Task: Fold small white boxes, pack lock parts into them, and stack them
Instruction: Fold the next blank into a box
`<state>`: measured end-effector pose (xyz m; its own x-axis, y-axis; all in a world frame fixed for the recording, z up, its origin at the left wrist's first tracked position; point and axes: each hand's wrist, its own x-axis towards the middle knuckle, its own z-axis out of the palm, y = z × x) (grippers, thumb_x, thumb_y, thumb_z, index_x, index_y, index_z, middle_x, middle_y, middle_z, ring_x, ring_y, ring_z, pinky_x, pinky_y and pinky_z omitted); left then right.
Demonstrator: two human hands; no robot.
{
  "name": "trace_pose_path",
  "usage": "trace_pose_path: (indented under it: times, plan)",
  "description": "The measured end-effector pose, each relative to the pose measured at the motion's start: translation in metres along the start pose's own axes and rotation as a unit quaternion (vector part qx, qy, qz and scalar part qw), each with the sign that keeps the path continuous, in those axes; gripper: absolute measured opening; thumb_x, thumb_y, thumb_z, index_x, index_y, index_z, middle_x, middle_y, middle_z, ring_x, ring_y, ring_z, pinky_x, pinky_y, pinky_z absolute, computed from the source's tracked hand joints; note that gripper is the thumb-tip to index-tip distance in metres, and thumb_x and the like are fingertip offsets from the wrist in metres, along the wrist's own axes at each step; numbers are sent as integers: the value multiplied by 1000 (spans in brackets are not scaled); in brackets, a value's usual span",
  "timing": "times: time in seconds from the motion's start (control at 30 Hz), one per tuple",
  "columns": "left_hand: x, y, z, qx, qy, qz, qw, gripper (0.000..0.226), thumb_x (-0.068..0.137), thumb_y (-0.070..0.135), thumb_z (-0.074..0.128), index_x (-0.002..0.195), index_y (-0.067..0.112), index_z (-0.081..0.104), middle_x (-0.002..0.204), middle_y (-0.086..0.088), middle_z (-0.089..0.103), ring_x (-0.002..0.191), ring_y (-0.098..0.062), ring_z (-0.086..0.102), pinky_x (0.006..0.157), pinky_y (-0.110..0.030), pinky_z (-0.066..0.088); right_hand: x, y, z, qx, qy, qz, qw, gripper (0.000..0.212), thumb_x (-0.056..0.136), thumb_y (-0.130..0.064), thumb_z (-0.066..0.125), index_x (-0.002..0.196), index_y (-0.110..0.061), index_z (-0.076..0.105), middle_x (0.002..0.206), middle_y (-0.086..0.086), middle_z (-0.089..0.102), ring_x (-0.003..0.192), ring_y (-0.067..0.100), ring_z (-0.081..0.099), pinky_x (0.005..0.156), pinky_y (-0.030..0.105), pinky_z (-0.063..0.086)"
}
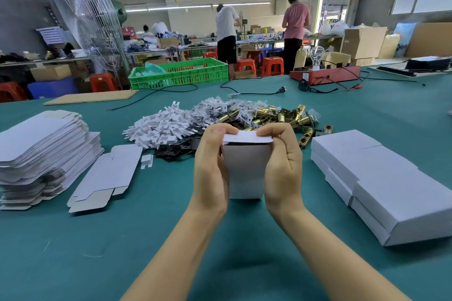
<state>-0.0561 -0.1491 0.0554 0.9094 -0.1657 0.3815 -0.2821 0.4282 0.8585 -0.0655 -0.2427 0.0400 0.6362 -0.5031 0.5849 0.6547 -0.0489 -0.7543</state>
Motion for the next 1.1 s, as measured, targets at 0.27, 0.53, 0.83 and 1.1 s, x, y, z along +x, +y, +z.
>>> trace_pose_path:
  times: [0.27, 0.53, 0.83, 1.1]
  plan:
    - [2, -6, -1, 34, 19, 24, 999, 11, 82, 30, 60, 86, 33, 70, 82, 13, 63, 81, -11, 52, 79, -35, 36, 2, -1, -5, 55, -12, 36, 998, 25, 82, -20, 39, 74, -27, 61, 80, -8, 58, 79, 10, 49, 70, 26, 36]
    - [3, -12, -5, 80, 15, 44, 996, 13, 87, 44, 58, 94, 40, 69, 91, 9, 66, 89, -12, 56, 84, -34, 44, -4, 9, -8, -54, -61, -32, 996, 16, 91, -25, 51, 106, -31, 49, 96, -10, 57, 88, 11, 55, 77, 25, 44]
    - [4, -14, -5, 133, 19, 100, 986, 15, 92, 45, 50, 90, 40, 65, 85, 17, 63, 79, -7, 53, 73, -20, 43, -3, 10, -3, -62, -53, -71, 994, 6, 96, -27, 50, 101, -29, 54, 91, -4, 57, 74, 10, 49, 69, 30, 40]
    - [5, -11, -5, 142, 12, 124, 982, 19, 95, 39, 48, 92, 27, 62, 83, 19, 61, 78, -4, 51, 72, -17, 42, -4, 9, -2, -50, -48, -76, 995, 11, 95, -21, 52, 101, -29, 56, 96, -8, 58, 80, 10, 52, 76, 28, 42]
